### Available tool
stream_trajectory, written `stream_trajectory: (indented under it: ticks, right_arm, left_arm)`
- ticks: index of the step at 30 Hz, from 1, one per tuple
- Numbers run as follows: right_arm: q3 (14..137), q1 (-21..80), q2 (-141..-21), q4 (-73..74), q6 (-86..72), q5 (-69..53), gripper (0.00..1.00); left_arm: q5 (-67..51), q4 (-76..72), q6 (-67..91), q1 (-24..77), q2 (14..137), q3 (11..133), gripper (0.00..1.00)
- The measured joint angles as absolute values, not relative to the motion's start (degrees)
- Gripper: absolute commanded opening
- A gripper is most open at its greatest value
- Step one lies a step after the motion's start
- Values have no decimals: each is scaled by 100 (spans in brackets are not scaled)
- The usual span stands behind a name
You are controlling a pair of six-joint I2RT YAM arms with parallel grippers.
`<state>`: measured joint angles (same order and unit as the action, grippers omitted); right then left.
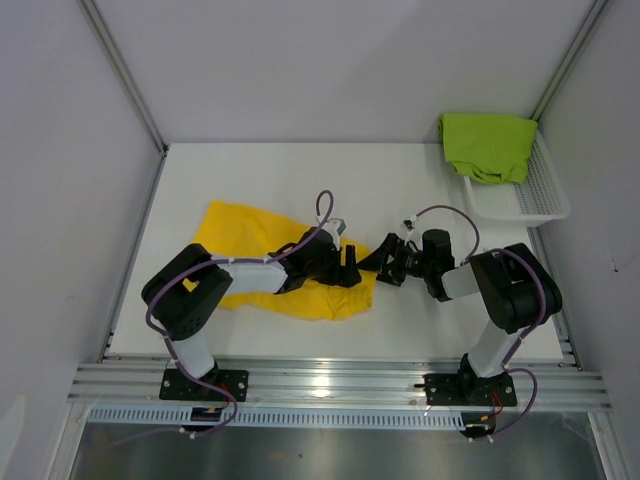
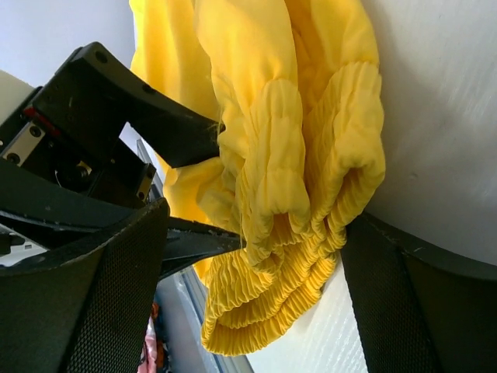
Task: Fold and stack the shorts
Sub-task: Fold the shorts
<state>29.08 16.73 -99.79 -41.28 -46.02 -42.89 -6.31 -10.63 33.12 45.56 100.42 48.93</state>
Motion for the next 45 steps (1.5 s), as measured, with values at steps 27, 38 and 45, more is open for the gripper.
stream_trajectory:
  ticks: [27,38,45]
  right_arm:
    - [3990,1824,-10278,-2032,-4427,-3822,14]
    - [4840,1772,-10689,-1212,-3758,-4032,23]
    - [4744,1732,-10737,-1697,-3854,-4224,60]
  left_arm:
    - [-399,-438,3238,4532,9568,4687,83]
    - [-36,58,2947,4434,9406,4696,87]
    - [-126,-572,2945,4274,9662,4665,83]
